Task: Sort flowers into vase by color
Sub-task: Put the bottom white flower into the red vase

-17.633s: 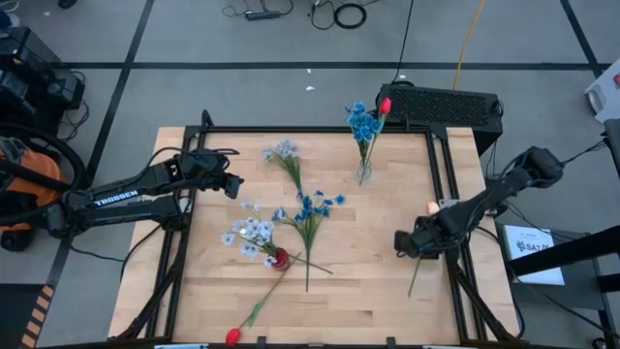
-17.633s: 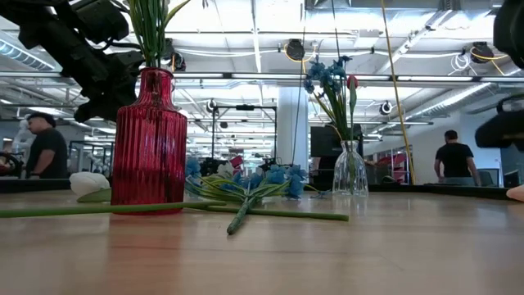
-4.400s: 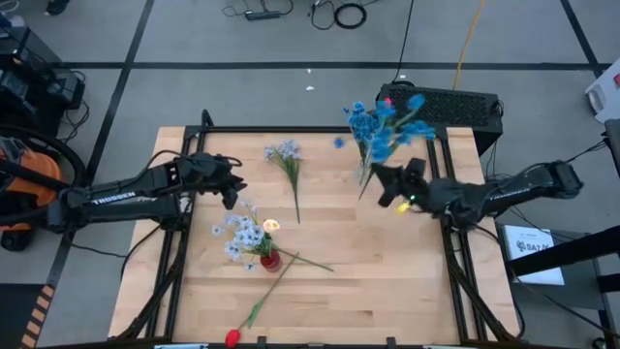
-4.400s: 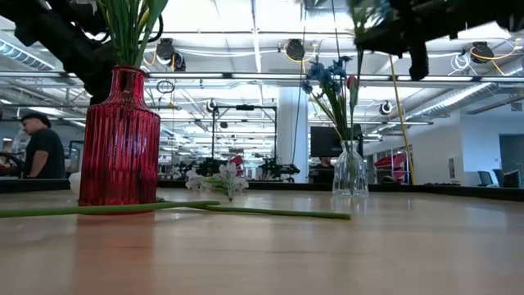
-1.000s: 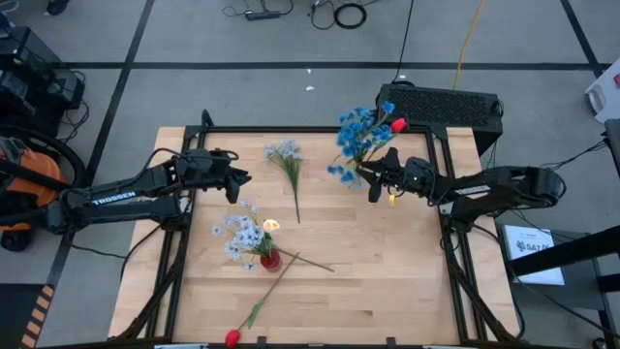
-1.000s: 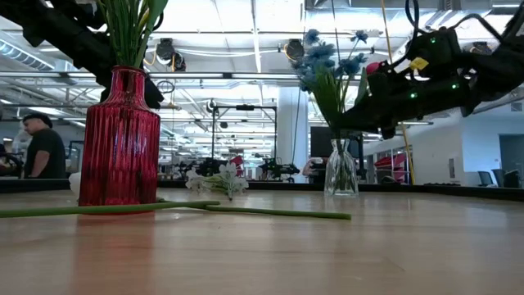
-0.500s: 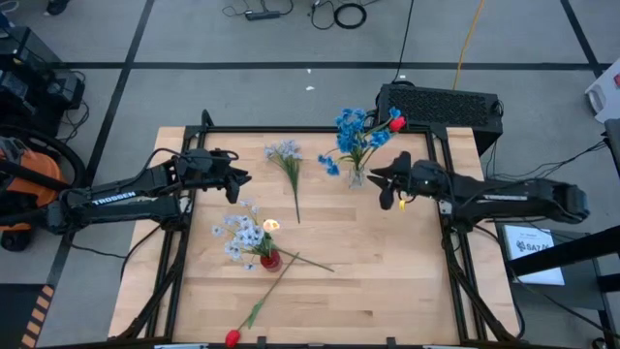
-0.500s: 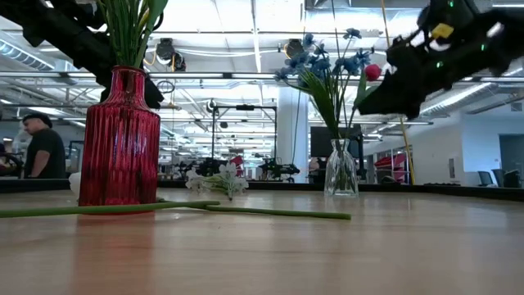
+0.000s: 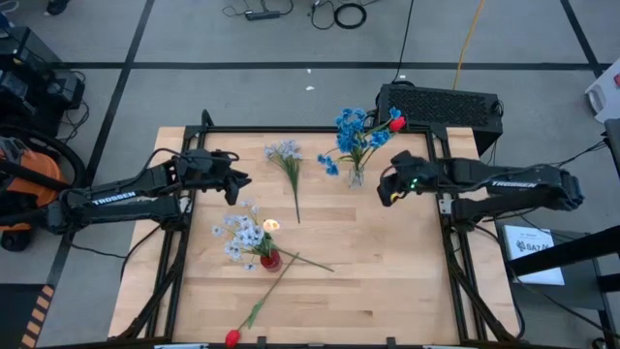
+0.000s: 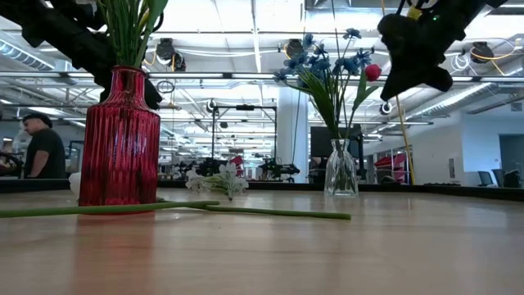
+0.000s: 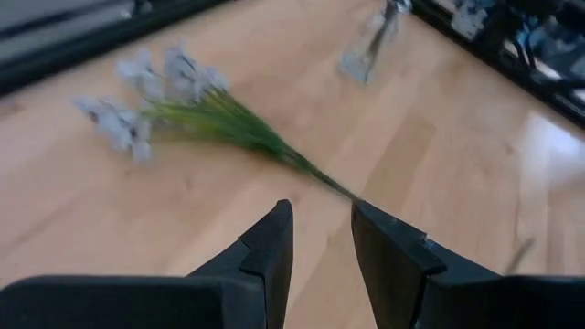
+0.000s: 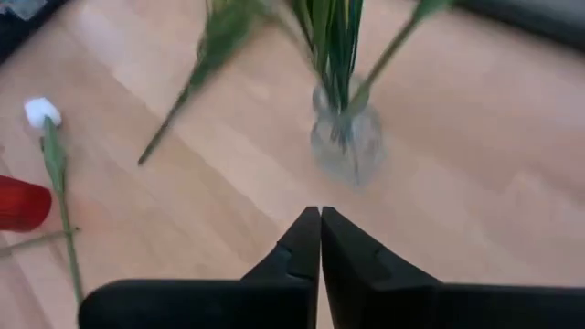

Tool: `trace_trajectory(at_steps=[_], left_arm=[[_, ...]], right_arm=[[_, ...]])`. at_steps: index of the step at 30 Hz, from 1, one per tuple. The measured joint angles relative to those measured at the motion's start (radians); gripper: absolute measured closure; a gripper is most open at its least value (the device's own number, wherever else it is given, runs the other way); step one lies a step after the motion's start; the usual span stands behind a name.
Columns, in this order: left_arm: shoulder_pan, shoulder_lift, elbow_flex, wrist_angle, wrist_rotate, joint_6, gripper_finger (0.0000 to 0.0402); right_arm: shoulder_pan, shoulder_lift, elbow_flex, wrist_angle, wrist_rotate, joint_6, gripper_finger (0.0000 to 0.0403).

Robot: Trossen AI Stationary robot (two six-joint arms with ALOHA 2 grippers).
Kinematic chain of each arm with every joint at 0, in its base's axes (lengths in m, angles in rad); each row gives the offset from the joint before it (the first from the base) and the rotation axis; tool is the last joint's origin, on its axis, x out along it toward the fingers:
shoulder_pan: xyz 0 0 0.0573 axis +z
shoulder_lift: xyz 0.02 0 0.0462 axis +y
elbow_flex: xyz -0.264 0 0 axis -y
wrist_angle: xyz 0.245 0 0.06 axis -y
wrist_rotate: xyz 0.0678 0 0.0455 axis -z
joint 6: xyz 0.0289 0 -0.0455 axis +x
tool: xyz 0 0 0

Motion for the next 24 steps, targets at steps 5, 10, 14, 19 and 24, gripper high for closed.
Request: trace_trajectory(at_steps=[5,10,14,19,24], left_arm=[[0.0,0.011,0.0,-0.108,0.046,-0.072,0.0281],[0.0,0.011,0.0,-0.229,0.068,-0.127,0.0281],[0.0,0.011,0.0,-0.32,0.166,-0.124,0.0281],[-0.014,0.021,0.0,-0.375,0.183,-0.124,0.0281],[-0.043,0.049,0.0,-0.374,0.181,-0.13,0.0281]], right_arm=[[0.059,0.081,0.0,-0.094,-0.044,0.18,0.04],[0.103,0.119,0.0,-0.202,-0.135,0.312,0.0402],[0.122,0.121,0.0,-0.222,-0.131,0.351,0.0402],[0.124,0.121,0.0,-0.222,-0.128,0.367,0.0402],[0.124,0.121,0.0,-0.222,-0.122,0.366,0.0402]])
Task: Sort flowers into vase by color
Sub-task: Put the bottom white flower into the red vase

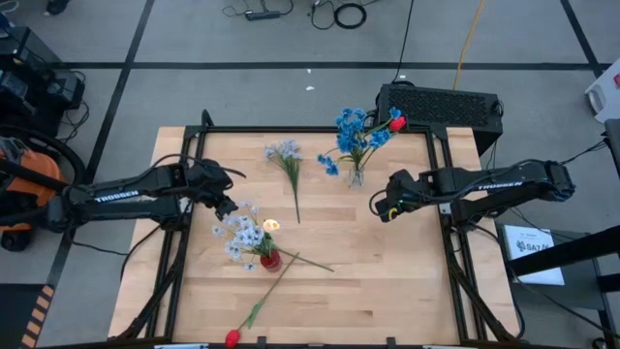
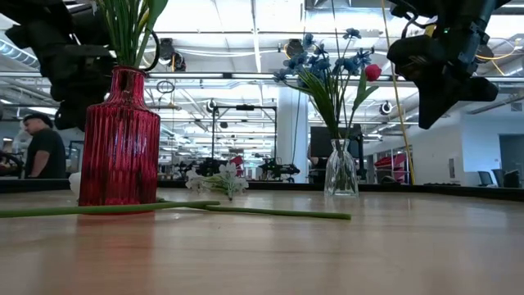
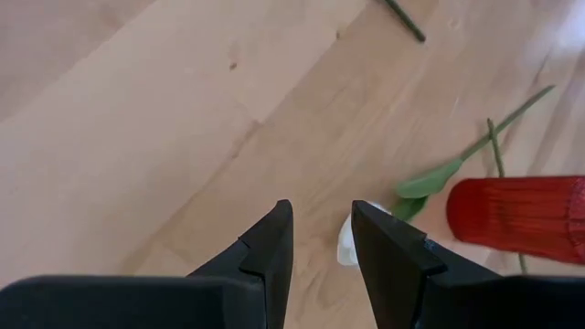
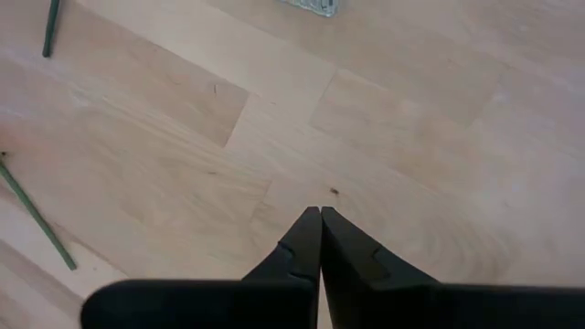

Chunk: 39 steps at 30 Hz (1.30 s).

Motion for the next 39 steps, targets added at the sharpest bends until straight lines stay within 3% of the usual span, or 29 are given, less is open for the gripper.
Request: trace_trajectory(at_steps=[5,10,16,22,31,39], left_arm=[[-0.05,0.064,0.0,0.0,-0.001,-0.03,0.0281],[-0.117,0.136,0.0,0.0,0.008,-0.13,0.0281],[-0.21,0.21,0.0,0.005,0.02,-0.327,0.0281],[-0.316,0.278,0.0,0.079,0.122,-0.549,0.0281],[-0.421,0.4,0.0,0.213,0.077,-0.804,0.0281],[-0.421,0.556,0.0,0.349,0.026,-0.814,0.0281]], right_arm=[[0.0,0.0,0.0,0.0,0.034,-0.025,0.0402],[0.0,0.0,0.0,-0.006,-0.033,-0.07,0.0402],[0.0,0.0,0.0,-0.045,-0.026,-0.15,0.0402],[0.0,0.0,0.0,-0.06,-0.033,-0.24,0.0403],[0.0,0.0,0.0,-0.068,-0.033,-0.387,0.0403],[0.0,0.0,0.0,-0.068,-0.031,-0.461,0.0403]])
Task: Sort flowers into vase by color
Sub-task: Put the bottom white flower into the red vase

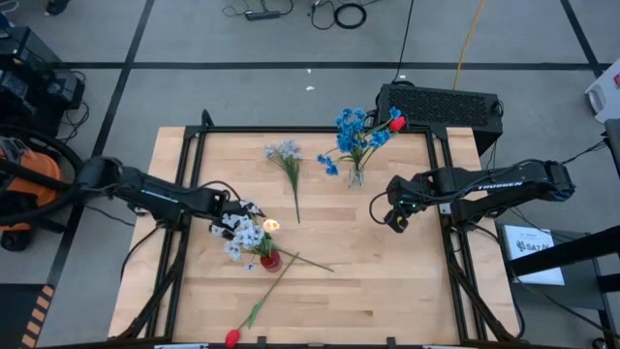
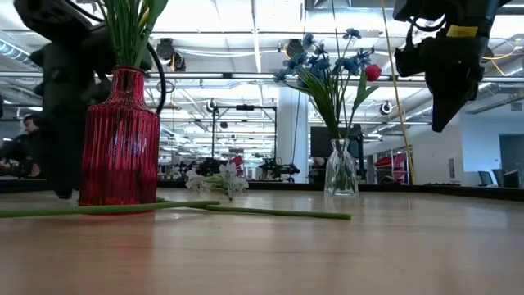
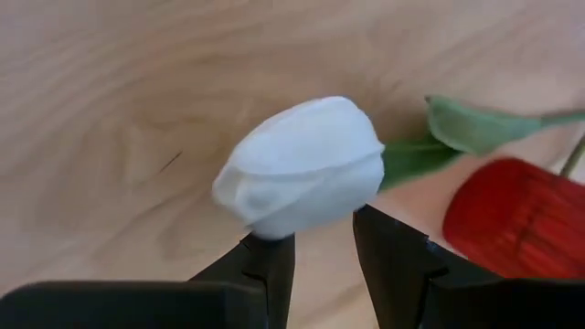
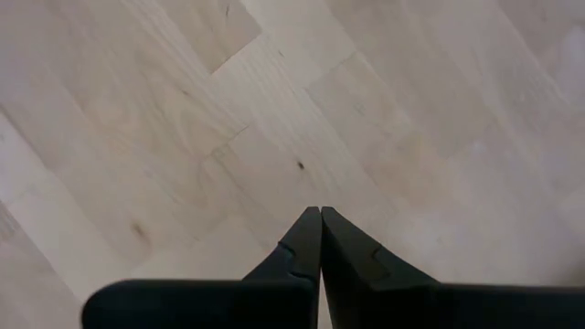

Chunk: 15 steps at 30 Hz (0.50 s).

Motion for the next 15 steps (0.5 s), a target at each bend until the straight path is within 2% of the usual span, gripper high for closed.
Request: trace_trajectory(at_steps=[3,5,6,12,15], left_arm=[[0.015,0.055,0.003,0.057,-0.009,-0.002,0.0281],[0.035,0.078,0.005,0.088,-0.05,-0.004,0.0282],[0.047,0.082,0.006,0.1,-0.093,-0.005,0.0282],[0.132,0.049,-0.002,0.156,-0.535,-0.018,0.0282],[0.16,0.021,-0.001,0.191,-0.635,-0.019,0.0282]], right_arm=[[0.0,0.0,0.0,0.0,0.0,-0.022,0.0403],[0.0,0.0,0.0,0.0,0.001,-0.032,0.0403],[0.0,0.0,0.0,0.0,0.004,-0.036,0.0403],[0.0,0.0,0.0,0.001,0.029,-0.043,0.0403],[0.0,0.0,0.0,0.002,0.031,-0.044,0.0403]])
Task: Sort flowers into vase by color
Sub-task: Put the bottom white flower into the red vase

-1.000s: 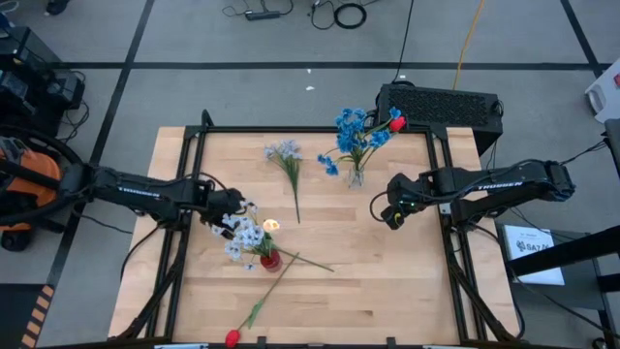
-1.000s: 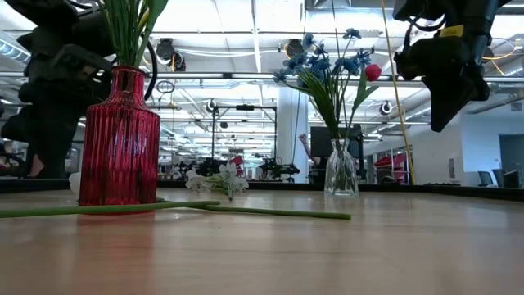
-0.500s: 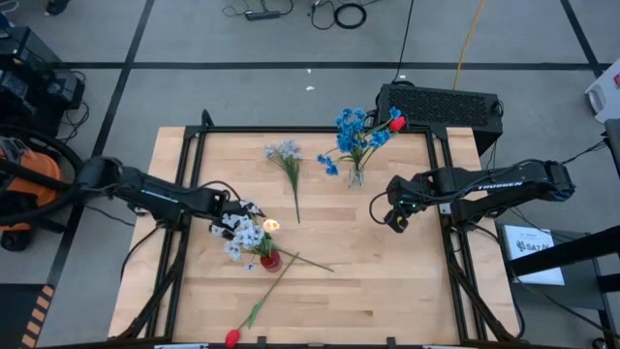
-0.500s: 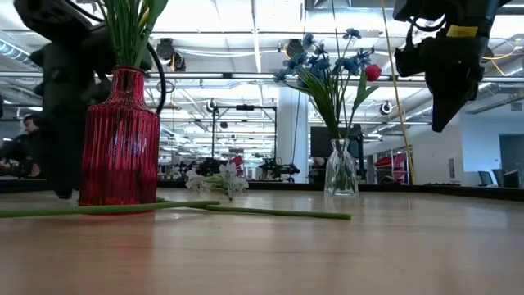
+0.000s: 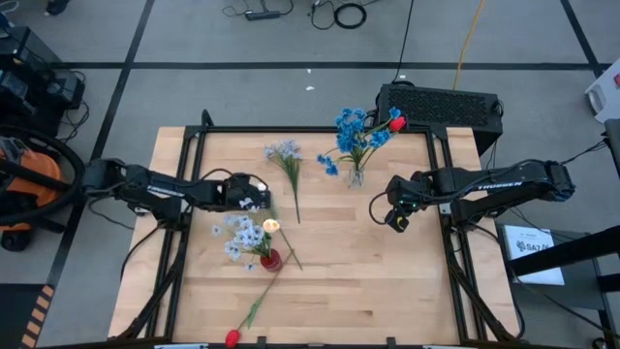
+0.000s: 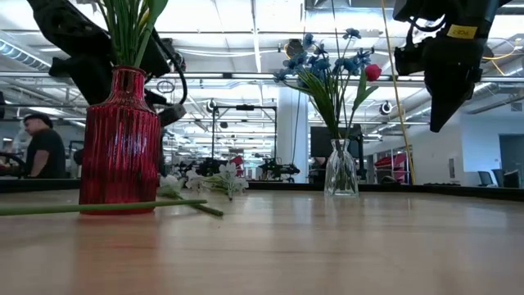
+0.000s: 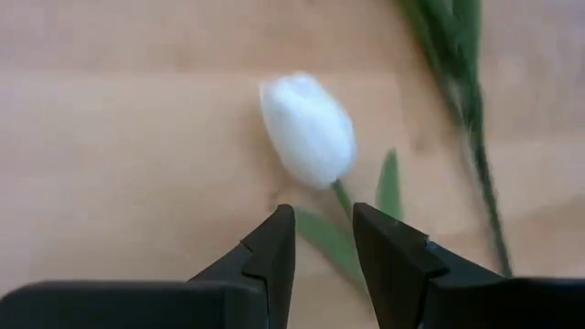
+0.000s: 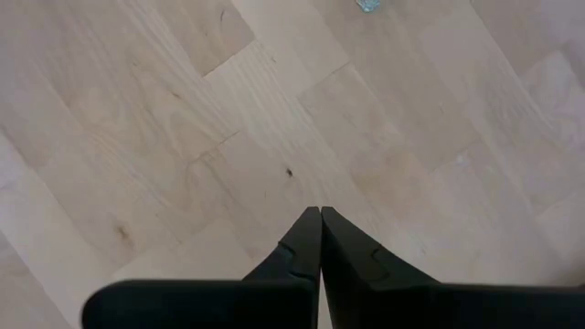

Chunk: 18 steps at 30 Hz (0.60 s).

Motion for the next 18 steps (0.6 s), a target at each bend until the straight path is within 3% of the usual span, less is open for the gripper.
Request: trace_trajectory(at_steps=[4,8,14,18], left_arm=[[0.027,-0.041,0.0,0.008,-0.124,0.002,0.0282],[0.062,-0.096,0.0,0.005,-0.183,0.056,0.0281],[0.117,-0.164,0.0,0.017,0.011,0.047,0.0281],[0.115,-0.162,0.0,0.031,0.076,0.047,0.0281]], right_arm=[[0.0,0.0,0.0,0.0,0.011,-0.003,0.0403],[0.0,0.0,0.0,0.002,0.045,0.0,0.0403],[0.0,0.0,0.0,0.003,0.048,0.003,0.0403],[0.0,0.0,0.0,0.003,0.058,-0.01,0.0403]])
